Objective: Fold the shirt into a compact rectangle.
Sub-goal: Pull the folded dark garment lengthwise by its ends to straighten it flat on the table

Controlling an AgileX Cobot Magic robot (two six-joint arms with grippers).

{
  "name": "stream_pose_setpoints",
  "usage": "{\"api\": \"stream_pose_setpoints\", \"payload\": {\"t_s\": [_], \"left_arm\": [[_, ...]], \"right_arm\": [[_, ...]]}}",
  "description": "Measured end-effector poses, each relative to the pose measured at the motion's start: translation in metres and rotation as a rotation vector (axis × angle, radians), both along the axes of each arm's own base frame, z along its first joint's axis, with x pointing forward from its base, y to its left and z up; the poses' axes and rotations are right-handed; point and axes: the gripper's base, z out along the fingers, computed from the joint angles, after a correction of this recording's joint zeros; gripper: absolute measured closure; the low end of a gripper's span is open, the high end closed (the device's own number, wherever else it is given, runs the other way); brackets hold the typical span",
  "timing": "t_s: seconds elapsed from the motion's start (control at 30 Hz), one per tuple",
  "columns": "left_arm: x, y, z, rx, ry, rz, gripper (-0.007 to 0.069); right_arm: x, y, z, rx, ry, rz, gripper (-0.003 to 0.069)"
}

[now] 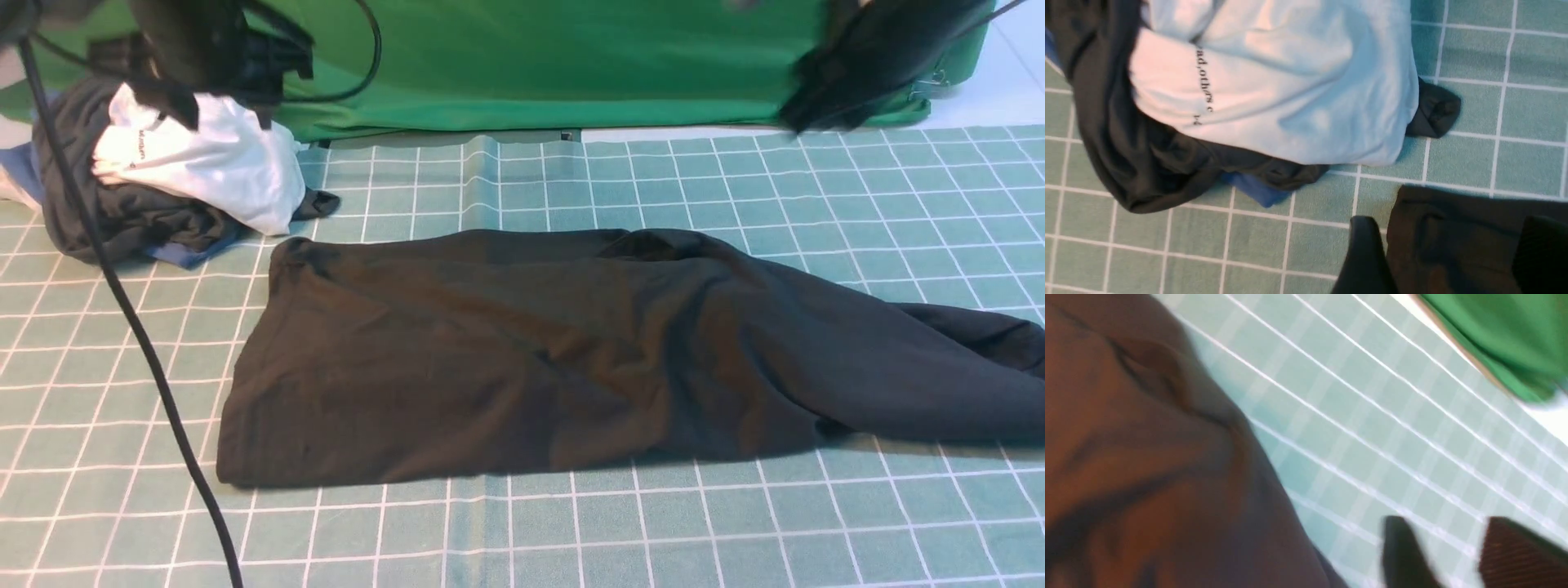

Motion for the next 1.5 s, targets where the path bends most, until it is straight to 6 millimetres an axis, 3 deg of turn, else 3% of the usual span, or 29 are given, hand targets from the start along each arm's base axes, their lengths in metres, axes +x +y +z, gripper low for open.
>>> {"api": "stream_pose_setpoints", "payload": {"t_s": [0.1,0.13,0.17,0.2,0.27,0.3,0.37,0.4,0.5,0.6,0.73,0.87,1.0,1.07,1.2,1.23,1.4,1.5], "left_arm": [[-0.006,-0.01,0.004,-0.081,0.028,-0.097,0.0342],[-0.009,-0.014,0.003,-0.122,0.039,-0.125,0.0436],[-0.01,-0.016,0.002,-0.138,0.046,-0.133,0.0467],[-0.014,-0.022,-0.003,-0.184,0.074,-0.163,0.0544],[-0.019,-0.028,-0.01,-0.217,0.104,-0.187,0.058],[-0.026,-0.036,-0.021,-0.245,0.155,-0.212,0.0604],[-0.033,-0.043,-0.03,-0.251,0.197,-0.228,0.0613],[-0.043,-0.053,-0.042,-0.249,0.242,-0.25,0.0618],[-0.057,-0.069,-0.065,-0.241,0.315,-0.285,0.0621],[-0.071,-0.084,-0.095,-0.235,0.378,-0.315,0.0621],[-0.08,-0.085,-0.128,-0.228,0.414,-0.298,0.0621],[-0.082,-0.081,-0.141,-0.197,0.425,-0.291,0.0619],[-0.081,-0.08,-0.142,-0.19,0.418,-0.29,0.0617],[-0.081,-0.08,-0.142,-0.19,0.416,-0.291,0.0617],[-0.081,-0.08,-0.142,-0.19,0.415,-0.29,0.0617],[-0.081,-0.08,-0.142,-0.19,0.415,-0.29,0.0617],[-0.081,-0.08,-0.142,-0.189,0.415,-0.291,0.0617],[-0.081,-0.08,-0.142,-0.189,0.415,-0.291,0.0615]], "right_arm": [[-0.011,-0.04,0.013,0.007,0.041,-0.115,0.0615],[-0.018,-0.056,0.015,0.014,0.059,-0.158,0.0639],[-0.018,-0.058,0.014,0.016,0.064,-0.165,0.0639],[-0.026,-0.078,0.012,0.028,0.099,-0.217,0.0656],[-0.035,-0.092,0.009,0.041,0.133,-0.255,0.0659],[-0.045,-0.109,-0.001,0.063,0.187,-0.296,0.0661],[-0.052,-0.12,-0.012,0.087,0.231,-0.331,0.0661],[-0.058,-0.129,-0.026,0.12,0.277,-0.358,0.0656],[-0.061,-0.136,-0.06,0.189,0.334,-0.351,0.0584],[-0.056,-0.137,-0.089,0.224,0.36,-0.334,0.0417],[-0.039,-0.137,-0.12,0.239,0.38,-0.33,0.0241],[-0.028,-0.138,-0.15,0.235,0.429,-0.339,0.0209],[-0.02,-0.138,-0.177,0.24,0.477,-0.368,0.0209],[-0.019,-0.138,-0.185,0.239,0.493,-0.372,0.0256],[-0.019,-0.138,-0.187,0.238,0.5,-0.371,0.0552],[-0.02,-0.138,-0.186,0.237,0.5,-0.37,0.0589],[-0.024,-0.141,-0.166,0.202,0.485,-0.353,0.0629],[-0.027,-0.147,-0.133,0.135,0.392,-0.33,0.0631]]}}
